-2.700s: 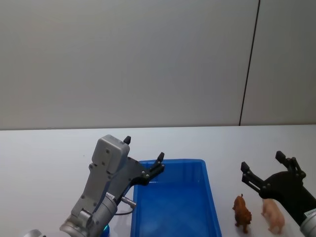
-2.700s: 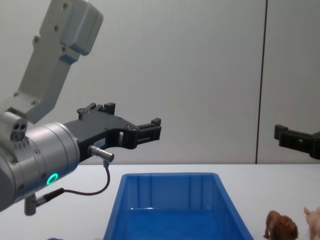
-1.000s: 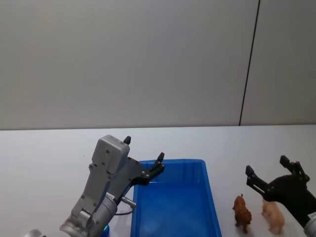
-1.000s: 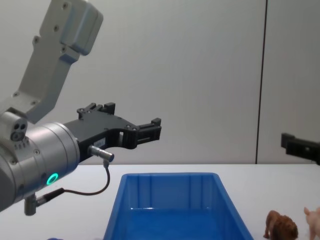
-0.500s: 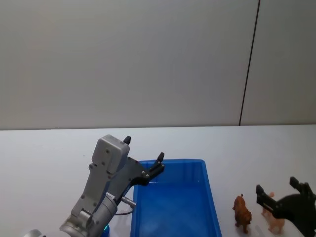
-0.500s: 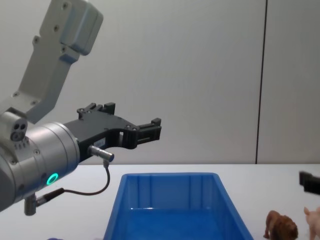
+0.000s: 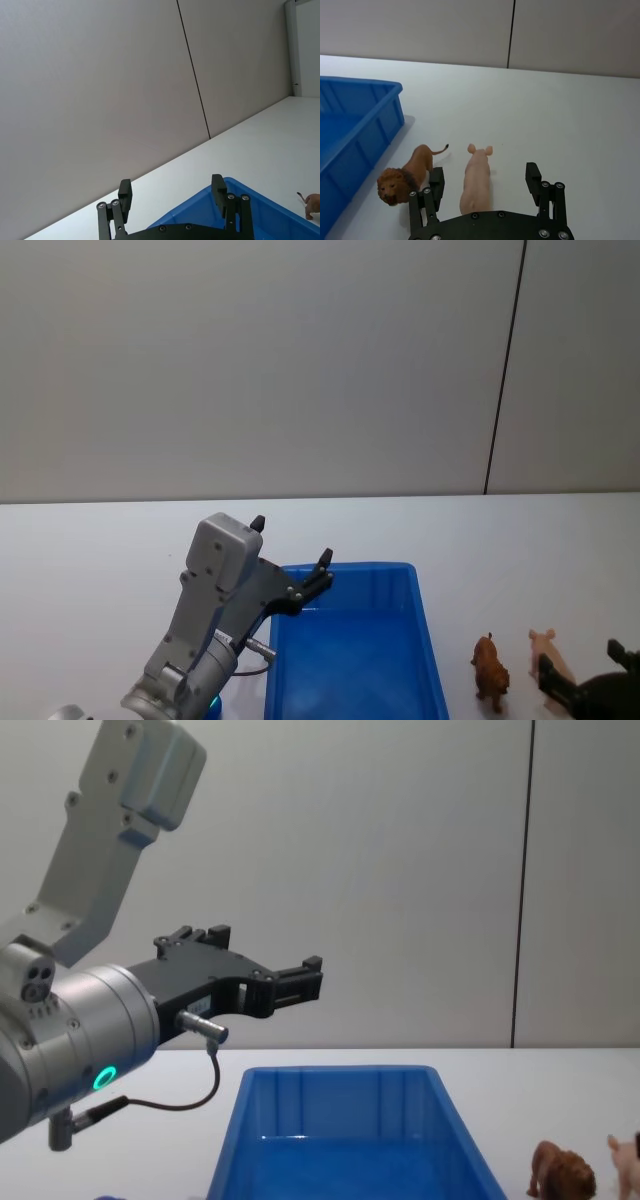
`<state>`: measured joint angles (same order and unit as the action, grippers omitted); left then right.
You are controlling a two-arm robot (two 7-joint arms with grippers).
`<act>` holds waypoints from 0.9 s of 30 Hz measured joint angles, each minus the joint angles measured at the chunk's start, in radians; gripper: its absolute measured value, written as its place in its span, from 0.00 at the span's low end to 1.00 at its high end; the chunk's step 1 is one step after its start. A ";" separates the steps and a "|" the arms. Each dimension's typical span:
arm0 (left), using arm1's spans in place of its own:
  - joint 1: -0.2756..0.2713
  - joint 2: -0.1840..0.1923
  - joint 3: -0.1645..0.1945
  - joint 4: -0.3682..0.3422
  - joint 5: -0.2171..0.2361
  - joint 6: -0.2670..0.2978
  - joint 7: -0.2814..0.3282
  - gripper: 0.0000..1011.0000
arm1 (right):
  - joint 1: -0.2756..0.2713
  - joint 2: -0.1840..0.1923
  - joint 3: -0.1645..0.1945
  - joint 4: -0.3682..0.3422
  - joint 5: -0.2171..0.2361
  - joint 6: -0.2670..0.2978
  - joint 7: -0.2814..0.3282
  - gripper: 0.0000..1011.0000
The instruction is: Pick up the two dolls from the table and place them into the box.
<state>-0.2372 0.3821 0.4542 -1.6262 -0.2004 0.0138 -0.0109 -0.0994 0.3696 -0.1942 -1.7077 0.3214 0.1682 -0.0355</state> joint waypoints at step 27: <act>0.000 0.000 0.000 0.000 0.000 0.000 0.000 0.99 | 0.059 -0.044 -0.011 0.160 -0.042 -0.053 0.068 0.91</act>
<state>-0.2372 0.3821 0.4542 -1.6262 -0.2004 0.0138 -0.0109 -0.0407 0.3260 -0.2047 -1.5480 0.2798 0.1154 0.0327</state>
